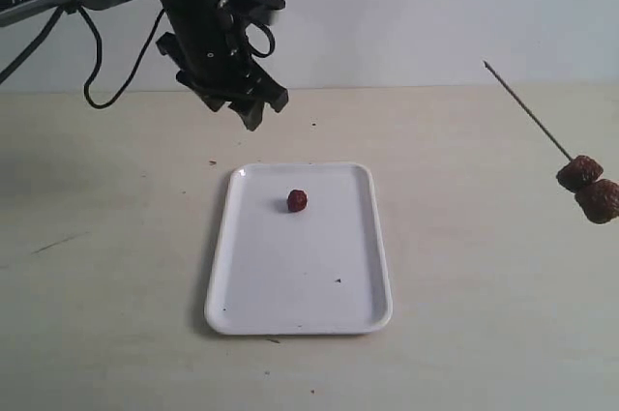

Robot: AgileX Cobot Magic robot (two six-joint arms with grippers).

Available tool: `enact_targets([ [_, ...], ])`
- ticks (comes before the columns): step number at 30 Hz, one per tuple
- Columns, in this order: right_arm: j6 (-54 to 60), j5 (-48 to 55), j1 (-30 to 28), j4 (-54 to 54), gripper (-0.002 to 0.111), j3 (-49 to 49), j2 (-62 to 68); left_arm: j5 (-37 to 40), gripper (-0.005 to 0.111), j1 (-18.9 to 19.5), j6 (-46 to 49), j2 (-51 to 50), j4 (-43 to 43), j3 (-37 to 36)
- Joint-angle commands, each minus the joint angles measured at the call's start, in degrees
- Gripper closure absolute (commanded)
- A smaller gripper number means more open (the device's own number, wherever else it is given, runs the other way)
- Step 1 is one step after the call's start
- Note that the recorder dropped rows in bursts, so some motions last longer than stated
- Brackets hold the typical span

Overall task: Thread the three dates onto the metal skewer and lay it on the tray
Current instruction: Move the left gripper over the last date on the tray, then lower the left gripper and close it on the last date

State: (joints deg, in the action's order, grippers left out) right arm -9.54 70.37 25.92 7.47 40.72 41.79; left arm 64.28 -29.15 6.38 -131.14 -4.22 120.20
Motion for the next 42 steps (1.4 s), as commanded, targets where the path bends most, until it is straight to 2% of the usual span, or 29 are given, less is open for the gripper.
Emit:
enact_targets([
  [1, 0.5, -0.67, 0.08, 0.55, 0.108, 0.27, -0.32, -5.87, 0.049, -0.16, -1.0, -1.53, 0.02, 0.47],
  [3, 0.5, -1.01, 0.08, 0.55, 0.108, 0.27, -0.32, -7.4, 0.049, -0.41, -0.51, -2.24, 0.73, 0.47],
  [5, 0.5, -1.63, 0.08, 0.55, 0.108, 0.27, -0.32, -8.53, 0.049, -1.26, 5.66, -2.75, 1.42, 0.47],
  [10, 2.01, -3.2, 0.08, 0.55, 0.108, 0.27, -0.32, -8.53, 0.049, -3.64, 35.82, -3.53, 3.33, 0.47],
  [13, 2.01, -3.97, 0.08, 0.55, 0.108, 0.27, -0.32, -7.84, 0.049, -4.05, 48.12, -3.94, 10.75, 0.47],
  [16, 2.01, -4.12, 0.08, 0.55, 0.108, 0.27, -0.32, -1.37, 0.049, -3.92, 62.14, -4.04, 21.79, 0.36],
  [19, 2.01, -4.12, 0.08, 0.55, 0.108, 0.27, -0.32, 2.58, 0.049, -3.11, 72.82, -3.9, 26.35, -0.5],
  [23, 2.01, -3.16, 0.08, 0.55, 0.108, 0.27, -0.32, 3.91, 0.049, -2.11, 76.39, -3.9, 25.44, -2.45],
  [26, 2.01, -2.2, 0.08, 0.55, 0.108, 0.27, -0.32, 3.51, 0.049, -1.89, 81.72, -3.9, 21.48, -4.05],
  [32, 2.01, -1.58, 0.08, 0.04, 0.108, 0.27, -0.32, -4.91, 0.049, -0.57, 92.69, -4.58, 21.55, -6.88],
  [42, 1.79, -0.4, 0.08, -0.06, 0.108, 0.27, -0.32, -7.51, 0.049, 1.17, 93.35, -7.46, 26.93, -6.88],
])
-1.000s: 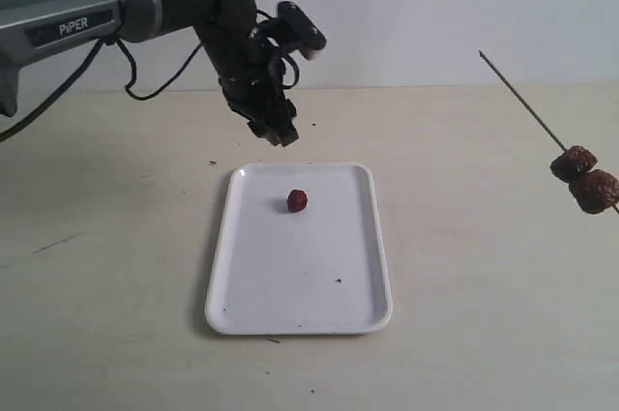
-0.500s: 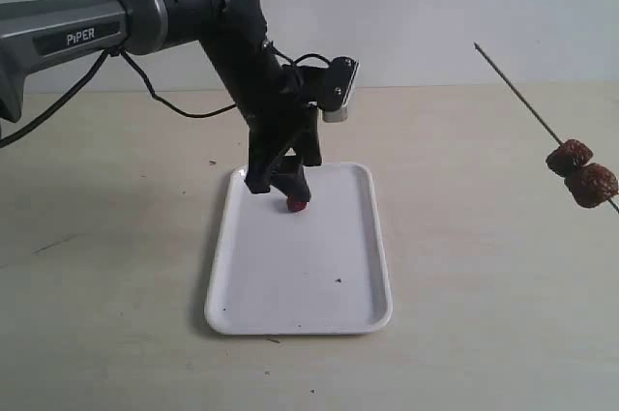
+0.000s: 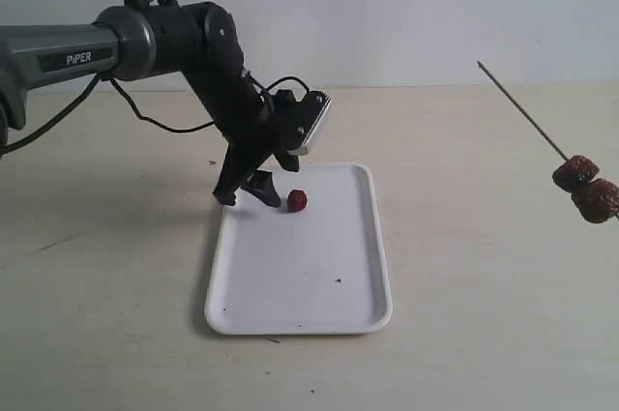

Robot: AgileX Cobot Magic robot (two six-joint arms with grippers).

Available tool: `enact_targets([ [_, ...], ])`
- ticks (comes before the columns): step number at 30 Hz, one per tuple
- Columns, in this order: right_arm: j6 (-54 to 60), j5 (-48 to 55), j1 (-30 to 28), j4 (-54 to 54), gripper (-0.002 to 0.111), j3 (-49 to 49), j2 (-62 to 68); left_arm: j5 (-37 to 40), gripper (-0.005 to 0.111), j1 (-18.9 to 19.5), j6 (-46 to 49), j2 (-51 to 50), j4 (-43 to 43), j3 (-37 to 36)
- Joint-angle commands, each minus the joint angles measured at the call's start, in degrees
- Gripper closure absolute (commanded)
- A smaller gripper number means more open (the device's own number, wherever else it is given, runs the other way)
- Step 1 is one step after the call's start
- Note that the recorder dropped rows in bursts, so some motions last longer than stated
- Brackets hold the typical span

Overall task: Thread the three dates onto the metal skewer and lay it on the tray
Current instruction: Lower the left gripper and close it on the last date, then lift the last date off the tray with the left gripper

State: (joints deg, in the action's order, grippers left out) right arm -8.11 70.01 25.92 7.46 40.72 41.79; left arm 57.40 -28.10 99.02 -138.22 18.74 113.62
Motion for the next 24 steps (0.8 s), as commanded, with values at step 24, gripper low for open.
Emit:
enact_targets([
  [24, 0.06, -0.05, 0.08, 0.06, 0.108, 0.27, -0.32, -0.73, 0.049, 0.01, 5.71, -2.76, 6.87, -0.3],
])
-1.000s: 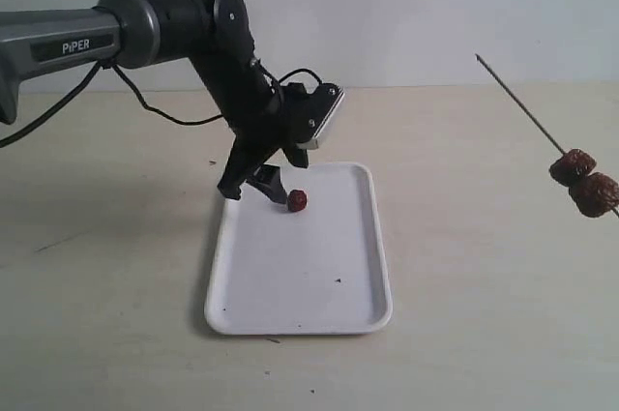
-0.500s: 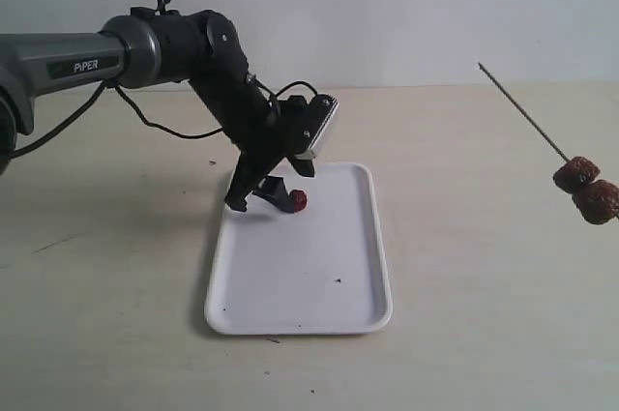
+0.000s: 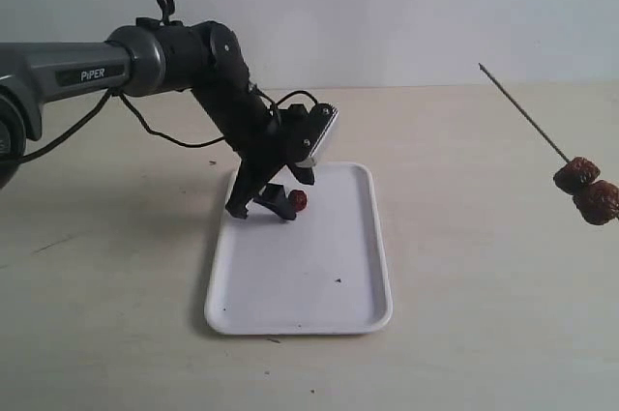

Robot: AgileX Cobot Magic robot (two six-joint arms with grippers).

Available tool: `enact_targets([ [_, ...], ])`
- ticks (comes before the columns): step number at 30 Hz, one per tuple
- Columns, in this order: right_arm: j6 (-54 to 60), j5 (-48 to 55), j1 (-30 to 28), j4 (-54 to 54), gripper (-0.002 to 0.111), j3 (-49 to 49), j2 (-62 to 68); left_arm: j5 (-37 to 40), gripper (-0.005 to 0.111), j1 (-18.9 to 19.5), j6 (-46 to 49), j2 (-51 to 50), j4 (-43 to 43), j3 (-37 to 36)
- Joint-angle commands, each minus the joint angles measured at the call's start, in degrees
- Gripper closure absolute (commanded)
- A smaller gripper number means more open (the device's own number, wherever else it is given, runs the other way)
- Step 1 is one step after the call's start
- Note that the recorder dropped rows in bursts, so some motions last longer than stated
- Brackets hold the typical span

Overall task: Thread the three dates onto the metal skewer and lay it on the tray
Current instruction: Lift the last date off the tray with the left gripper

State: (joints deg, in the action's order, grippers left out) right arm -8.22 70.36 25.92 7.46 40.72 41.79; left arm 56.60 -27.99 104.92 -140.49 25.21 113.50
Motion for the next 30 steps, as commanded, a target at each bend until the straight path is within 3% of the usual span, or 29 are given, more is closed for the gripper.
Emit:
enact_targets([
  [1, 0.16, -0.39, 0.08, 0.06, 0.108, 0.27, -0.32, 0.07, 0.052, -0.09, -0.19, -0.76, 0.42, -0.18],
  [5, 0.16, -0.39, 0.08, 0.06, 0.108, 0.27, -0.32, 0.27, 0.071, -0.09, -0.72, -1.01, 0.12, -0.18],
  [18, 0.16, -0.39, 0.08, 0.06, 0.108, 0.27, -0.32, 0.41, 0.072, -0.09, -2.17, -1.01, -0.32, -0.18],
  [23, -0.95, -0.39, 0.08, -0.47, 0.108, 0.27, -0.32, 0.15, 0.072, -0.09, -2.06, -0.67, 7.58, -0.18],
  [30, -0.82, -0.39, 0.08, -4.61, 0.108, 0.27, -0.32, -0.38, 0.072, -0.09, -0.12, 1.25, 9.73, -0.18],
])
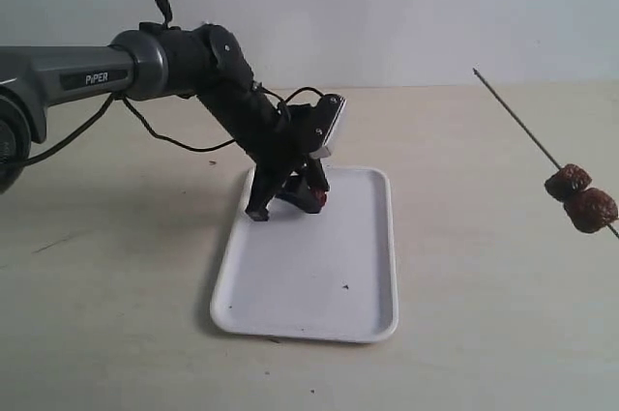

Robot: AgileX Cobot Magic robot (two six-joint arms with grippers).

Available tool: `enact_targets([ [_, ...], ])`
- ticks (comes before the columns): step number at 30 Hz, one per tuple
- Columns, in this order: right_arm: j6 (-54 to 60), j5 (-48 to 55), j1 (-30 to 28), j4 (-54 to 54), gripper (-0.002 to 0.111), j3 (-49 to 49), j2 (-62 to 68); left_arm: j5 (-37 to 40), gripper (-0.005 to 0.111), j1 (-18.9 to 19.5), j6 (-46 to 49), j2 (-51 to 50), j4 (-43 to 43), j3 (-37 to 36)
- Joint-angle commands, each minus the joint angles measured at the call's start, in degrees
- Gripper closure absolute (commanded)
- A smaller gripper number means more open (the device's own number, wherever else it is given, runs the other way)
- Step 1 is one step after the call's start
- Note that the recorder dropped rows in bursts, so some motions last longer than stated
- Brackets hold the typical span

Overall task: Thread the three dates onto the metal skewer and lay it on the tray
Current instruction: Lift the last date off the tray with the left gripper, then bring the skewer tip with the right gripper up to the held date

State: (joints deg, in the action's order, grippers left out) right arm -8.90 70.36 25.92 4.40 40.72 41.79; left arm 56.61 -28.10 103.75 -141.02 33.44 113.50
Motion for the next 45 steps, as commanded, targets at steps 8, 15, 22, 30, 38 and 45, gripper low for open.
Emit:
enact_targets([
  [8, 1.11, -0.39, 0.08, -5.63, 0.108, 0.27, 0.01, 1.47, 0.072, 0.01, 1.05, 7.08, 1.5, -0.18],
  [15, 2.99, -0.39, 0.08, -9.59, 0.108, 0.27, 3.68, 9.73, 0.072, 0.01, 0.72, 11.63, 1.5, -0.18],
  [22, 8.9, -0.39, 0.08, -17.35, 0.108, 0.27, 8.59, 13.35, 0.072, 0.01, 8.35, 13.62, 0.88, -0.18],
  [30, 10.32, -1.51, 0.08, -17.7, 0.108, 0.27, 15.71, 13.35, 0.072, 0.01, 11.5, 14.11, -0.08, -0.18],
  [38, 11.42, -8.58, 0.08, -19.08, 0.108, 0.27, 21.62, 13.35, 0.072, -0.38, 14.72, 14.11, -0.36, -0.18],
  [45, 11.42, -12.79, 0.08, -19.17, 0.108, 0.27, 25.33, 13.35, 0.072, -2.65, 14.85, 14.11, -2.41, -0.18],
])
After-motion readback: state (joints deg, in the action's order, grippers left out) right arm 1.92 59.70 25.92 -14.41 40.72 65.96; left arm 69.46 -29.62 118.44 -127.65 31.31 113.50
